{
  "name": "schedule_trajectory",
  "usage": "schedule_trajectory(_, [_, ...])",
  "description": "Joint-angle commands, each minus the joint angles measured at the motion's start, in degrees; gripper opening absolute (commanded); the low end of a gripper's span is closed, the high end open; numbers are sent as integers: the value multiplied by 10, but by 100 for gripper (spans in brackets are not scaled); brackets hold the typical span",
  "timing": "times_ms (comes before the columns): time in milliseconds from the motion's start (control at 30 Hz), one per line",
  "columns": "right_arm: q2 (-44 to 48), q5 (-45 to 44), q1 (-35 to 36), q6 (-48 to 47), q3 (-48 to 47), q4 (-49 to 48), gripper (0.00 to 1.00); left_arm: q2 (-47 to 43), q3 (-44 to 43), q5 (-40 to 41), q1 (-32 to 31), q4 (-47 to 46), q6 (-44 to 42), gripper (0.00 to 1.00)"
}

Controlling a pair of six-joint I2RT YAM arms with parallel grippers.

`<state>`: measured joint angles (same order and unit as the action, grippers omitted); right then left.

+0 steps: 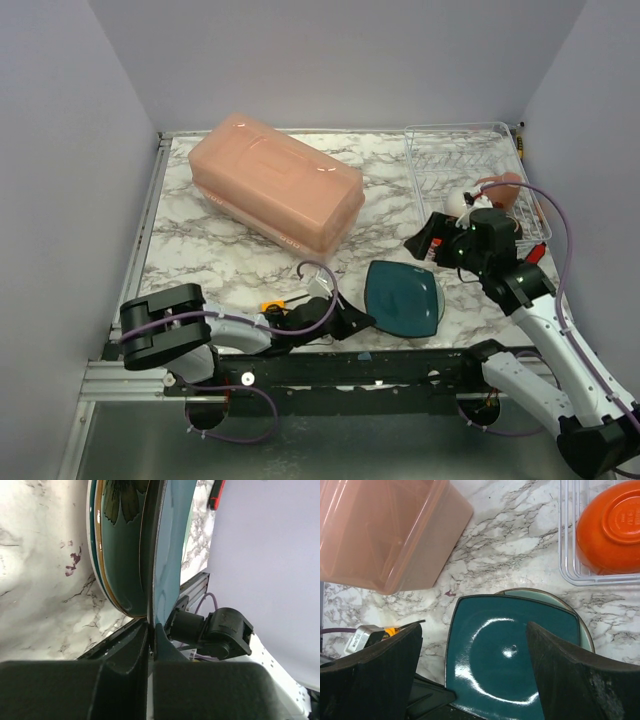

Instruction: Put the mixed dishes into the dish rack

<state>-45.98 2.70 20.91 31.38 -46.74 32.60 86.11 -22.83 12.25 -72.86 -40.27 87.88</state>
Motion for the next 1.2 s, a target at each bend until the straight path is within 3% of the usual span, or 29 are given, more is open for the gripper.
schedule_trajectory(0, [-15,18,-1,-2,12,-13,87,-54,-12,11,0,66,-32,0])
schedule_trajectory(300, [-98,103,4,59,65,-27,77,-143,62,24,0,102,-15,0])
schedule_trajectory(533, [-156,36,87,100,111,-56,80,-178,79,38,0,117,-29,0])
schedule_trajectory(800, [-203,34,89,124,180,-139,79,-185,90,42,1,115,-17,1])
schedule_trajectory(1000, [-215,53,89,130,205,-173,79,-190,111,48,14,96,-13,36])
schedule_trajectory(1167, [-214,55,89,129,208,-174,79,-162,114,21,41,38,-42,52])
